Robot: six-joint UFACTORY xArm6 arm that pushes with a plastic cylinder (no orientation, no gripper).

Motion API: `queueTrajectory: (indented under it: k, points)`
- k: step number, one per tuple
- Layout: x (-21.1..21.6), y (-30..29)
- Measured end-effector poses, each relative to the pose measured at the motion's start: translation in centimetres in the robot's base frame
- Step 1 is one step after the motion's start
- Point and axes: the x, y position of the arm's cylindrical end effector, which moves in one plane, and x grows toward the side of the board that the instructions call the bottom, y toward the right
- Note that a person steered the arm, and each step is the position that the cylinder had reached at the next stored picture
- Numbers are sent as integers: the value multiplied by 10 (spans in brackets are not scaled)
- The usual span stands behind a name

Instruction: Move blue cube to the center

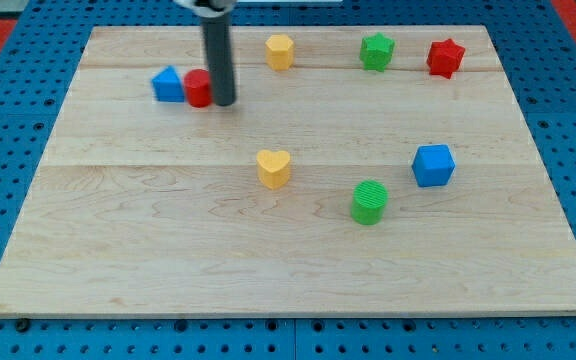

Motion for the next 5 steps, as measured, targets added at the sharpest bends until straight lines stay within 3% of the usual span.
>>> queueTrajectory:
  k: [1,3,5]
  points:
    - [-9,-29]
    - [10,216]
    - [91,395]
